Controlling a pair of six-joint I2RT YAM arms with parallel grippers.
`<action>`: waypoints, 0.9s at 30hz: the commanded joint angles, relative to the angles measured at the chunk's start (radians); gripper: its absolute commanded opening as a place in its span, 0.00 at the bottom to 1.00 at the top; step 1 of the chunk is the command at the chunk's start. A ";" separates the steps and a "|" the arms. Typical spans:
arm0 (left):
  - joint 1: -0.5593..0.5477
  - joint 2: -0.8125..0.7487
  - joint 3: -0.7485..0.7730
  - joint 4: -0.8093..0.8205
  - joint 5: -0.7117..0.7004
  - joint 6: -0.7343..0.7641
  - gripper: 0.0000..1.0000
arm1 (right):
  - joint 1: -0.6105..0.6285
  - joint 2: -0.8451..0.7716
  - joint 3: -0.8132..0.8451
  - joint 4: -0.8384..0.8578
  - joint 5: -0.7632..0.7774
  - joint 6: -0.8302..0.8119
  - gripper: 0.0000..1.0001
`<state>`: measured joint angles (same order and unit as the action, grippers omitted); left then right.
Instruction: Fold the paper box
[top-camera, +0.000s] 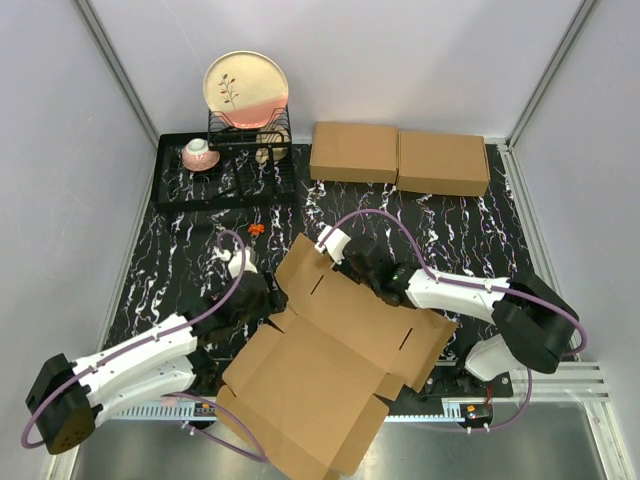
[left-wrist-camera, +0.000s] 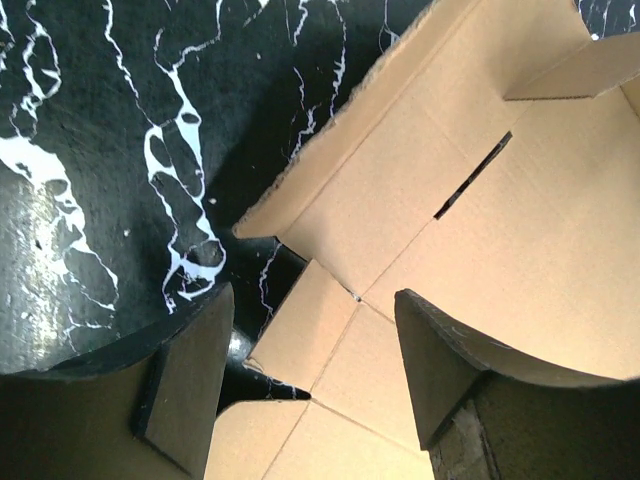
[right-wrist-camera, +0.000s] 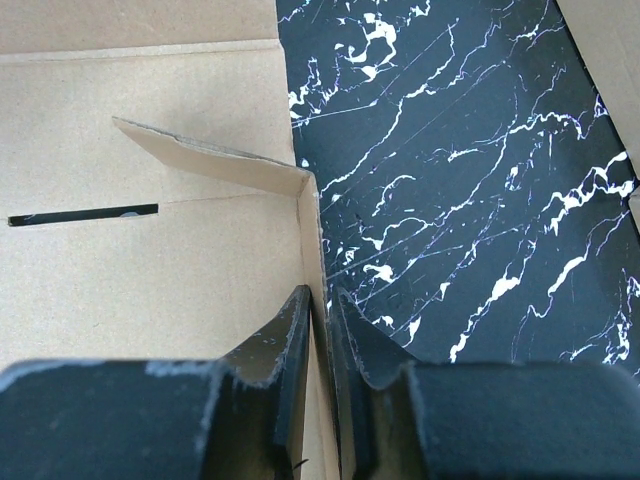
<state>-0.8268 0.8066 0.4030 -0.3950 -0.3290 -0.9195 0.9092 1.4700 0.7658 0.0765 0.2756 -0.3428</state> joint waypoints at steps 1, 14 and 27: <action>-0.040 0.012 -0.010 0.001 -0.030 -0.065 0.68 | 0.011 0.010 0.036 0.009 -0.013 0.024 0.20; -0.060 0.074 -0.055 0.077 -0.007 -0.044 0.46 | 0.010 0.007 0.040 0.002 -0.013 0.025 0.20; -0.187 -0.063 -0.101 0.280 0.018 0.093 0.17 | 0.010 0.015 0.041 -0.003 -0.016 0.031 0.19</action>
<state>-0.9699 0.6842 0.2874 -0.2157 -0.3267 -0.8967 0.9092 1.4754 0.7666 0.0639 0.2691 -0.3264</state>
